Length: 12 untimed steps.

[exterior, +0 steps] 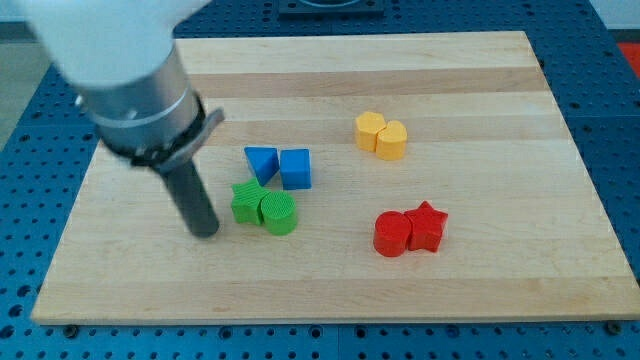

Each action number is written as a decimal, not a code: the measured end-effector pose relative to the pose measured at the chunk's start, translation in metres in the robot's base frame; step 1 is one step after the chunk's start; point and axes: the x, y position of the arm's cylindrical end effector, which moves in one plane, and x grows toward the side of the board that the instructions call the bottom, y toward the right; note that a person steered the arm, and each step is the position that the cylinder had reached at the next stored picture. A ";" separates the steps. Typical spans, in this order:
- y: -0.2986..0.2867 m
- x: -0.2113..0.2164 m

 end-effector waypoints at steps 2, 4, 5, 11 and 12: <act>0.043 -0.008; 0.048 -0.005; 0.048 0.053; 0.121 0.040; 0.159 0.104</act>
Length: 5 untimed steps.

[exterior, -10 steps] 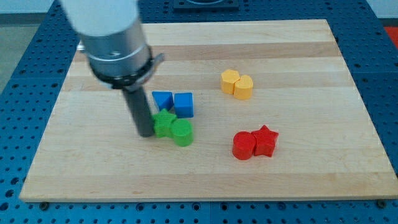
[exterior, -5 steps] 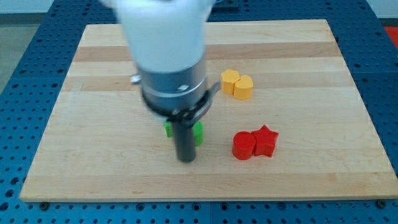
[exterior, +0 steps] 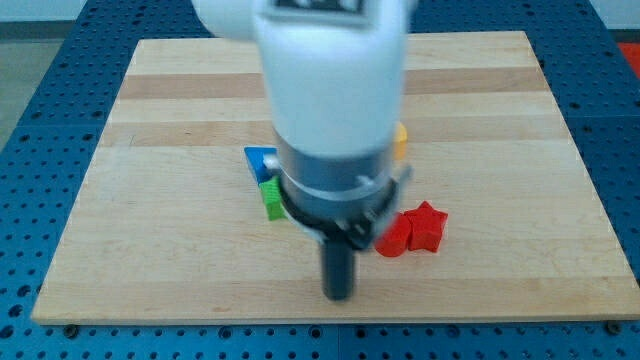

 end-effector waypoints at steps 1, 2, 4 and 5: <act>0.069 -0.013; 0.077 -0.021; 0.069 -0.090; 0.056 -0.102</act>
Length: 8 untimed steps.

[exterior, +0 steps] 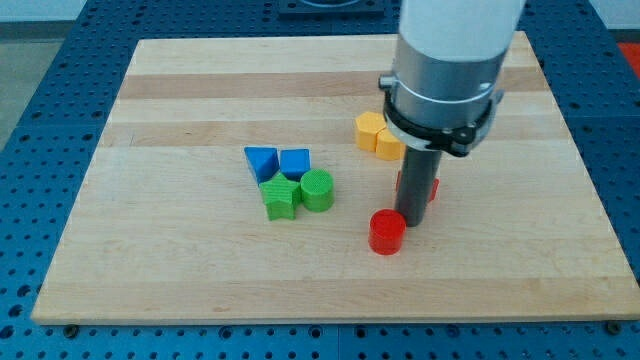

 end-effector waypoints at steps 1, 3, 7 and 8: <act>-0.006 -0.001; 0.052 0.019; -0.017 -0.038; -0.038 -0.040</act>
